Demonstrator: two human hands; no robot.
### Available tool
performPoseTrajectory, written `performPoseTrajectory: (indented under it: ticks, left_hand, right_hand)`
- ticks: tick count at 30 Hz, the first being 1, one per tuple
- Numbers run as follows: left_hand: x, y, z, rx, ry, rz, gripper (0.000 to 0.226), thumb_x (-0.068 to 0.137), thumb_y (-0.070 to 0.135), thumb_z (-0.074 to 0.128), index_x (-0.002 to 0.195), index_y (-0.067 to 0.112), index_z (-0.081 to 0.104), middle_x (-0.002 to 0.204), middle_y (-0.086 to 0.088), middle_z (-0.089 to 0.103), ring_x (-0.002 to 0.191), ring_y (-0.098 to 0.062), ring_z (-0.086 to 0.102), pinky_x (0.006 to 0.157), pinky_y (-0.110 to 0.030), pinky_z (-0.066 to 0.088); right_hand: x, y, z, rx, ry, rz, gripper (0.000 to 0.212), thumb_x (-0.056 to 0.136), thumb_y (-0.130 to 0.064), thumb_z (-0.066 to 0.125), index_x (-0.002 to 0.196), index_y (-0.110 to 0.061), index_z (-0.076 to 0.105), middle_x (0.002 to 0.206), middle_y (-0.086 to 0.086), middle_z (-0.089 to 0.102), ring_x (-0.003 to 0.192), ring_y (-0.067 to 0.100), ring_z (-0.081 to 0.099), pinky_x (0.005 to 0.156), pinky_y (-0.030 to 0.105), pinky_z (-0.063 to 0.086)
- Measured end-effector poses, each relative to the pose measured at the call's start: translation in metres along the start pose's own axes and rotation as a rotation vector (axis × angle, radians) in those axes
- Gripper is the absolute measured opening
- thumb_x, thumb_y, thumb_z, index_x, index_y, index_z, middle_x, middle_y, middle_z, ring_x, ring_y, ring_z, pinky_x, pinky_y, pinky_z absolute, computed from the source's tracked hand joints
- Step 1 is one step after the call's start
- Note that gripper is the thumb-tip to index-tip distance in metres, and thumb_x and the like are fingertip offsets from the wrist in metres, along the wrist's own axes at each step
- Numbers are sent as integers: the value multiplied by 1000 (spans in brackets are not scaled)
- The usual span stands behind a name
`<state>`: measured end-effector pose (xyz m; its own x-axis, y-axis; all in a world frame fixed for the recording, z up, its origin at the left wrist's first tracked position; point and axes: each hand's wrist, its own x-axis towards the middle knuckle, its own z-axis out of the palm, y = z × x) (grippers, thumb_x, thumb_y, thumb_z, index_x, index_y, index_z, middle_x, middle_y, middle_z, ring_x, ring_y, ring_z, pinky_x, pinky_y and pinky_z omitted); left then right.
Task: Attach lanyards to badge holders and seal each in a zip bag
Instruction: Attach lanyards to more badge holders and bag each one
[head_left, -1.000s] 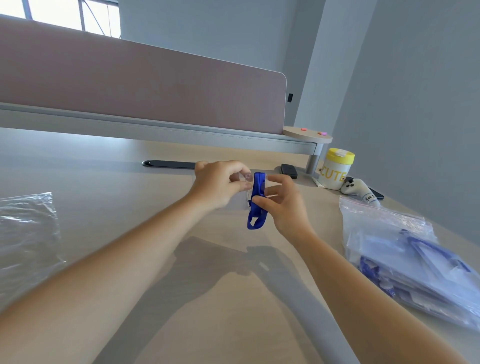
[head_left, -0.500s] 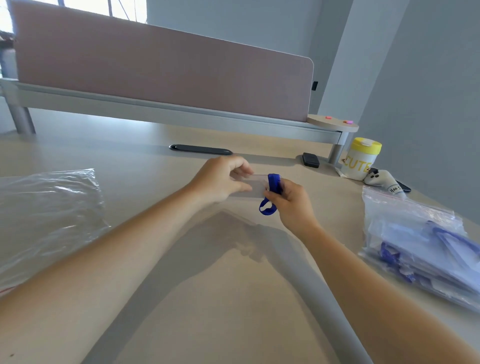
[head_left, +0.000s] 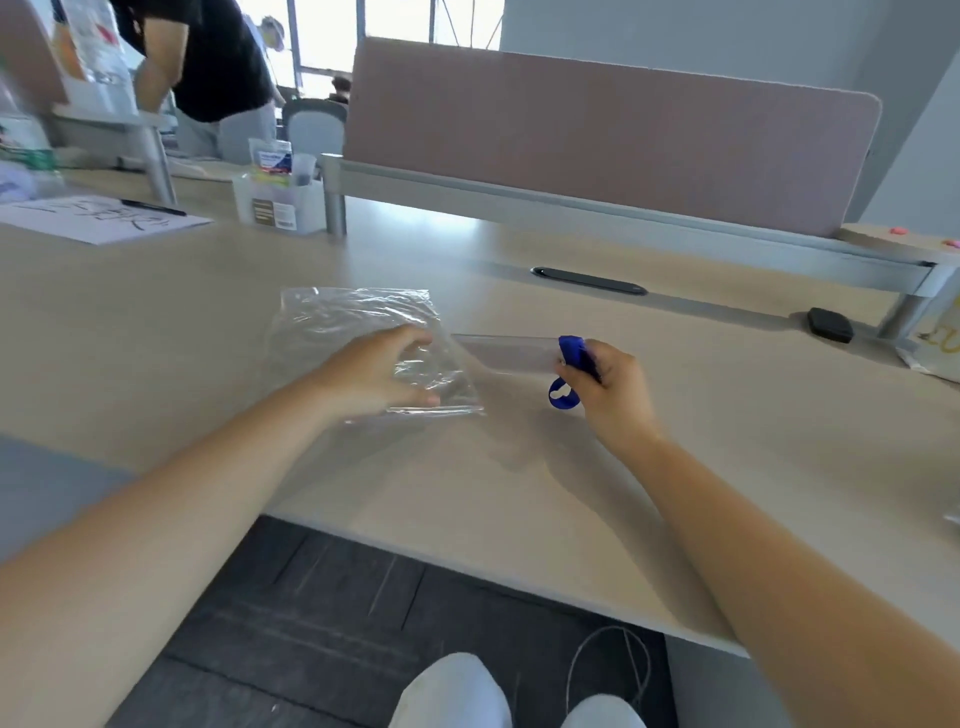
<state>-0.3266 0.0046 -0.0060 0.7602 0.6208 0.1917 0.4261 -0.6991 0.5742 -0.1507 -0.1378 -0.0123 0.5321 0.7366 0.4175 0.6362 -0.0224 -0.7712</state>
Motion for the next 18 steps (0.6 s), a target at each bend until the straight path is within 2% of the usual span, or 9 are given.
performPoseTrajectory:
  ticks: [3, 6, 8, 12, 18]
  left_hand:
    - [-23, -19, -6, 121, -19, -59, 67, 73, 33, 72, 131, 16, 45, 142, -1, 43, 132, -19, 38, 111, -31, 28]
    - [-39, -29, -11, 199, 5, -122, 63, 69, 46, 71, 123, 19, 51, 139, 0, 47, 130, -21, 40, 110, -40, 30]
    - [-47, -33, -16, 242, 37, -149, 51, 72, 44, 70, 115, 21, 56, 133, 1, 52, 125, -21, 45, 107, -36, 32]
    - [-52, -36, -22, 268, 51, -165, 22, 84, 25, 59, 105, 22, 63, 120, -1, 62, 112, -22, 53, 93, -29, 38]
    - [-39, -16, 0, 172, 9, -35, 31, 88, 28, 56, 115, 13, 63, 122, -5, 62, 114, -22, 53, 86, -25, 35]
  right_hand:
    - [-7, -9, 13, -45, -27, -35, 33, 88, -3, 50, 59, -16, 40, 57, -5, 37, 54, 8, 35, 51, 12, 31]
    - [-13, -15, 18, -25, 16, -57, 41, 87, -1, 50, 55, -23, 35, 56, -7, 36, 51, 5, 41, 50, 11, 32]
    - [-17, -18, 21, -20, 16, -61, 42, 87, -2, 50, 56, -24, 35, 57, -7, 37, 53, 9, 38, 50, 11, 32]
    - [-23, -18, 21, -36, 15, -60, 39, 88, -4, 50, 58, -24, 37, 58, -7, 38, 55, 10, 35, 51, 12, 31]
    - [-31, -14, 4, 60, 89, -12, 28, 87, -3, 50, 63, -13, 39, 60, 1, 38, 58, 14, 32, 51, 16, 28]
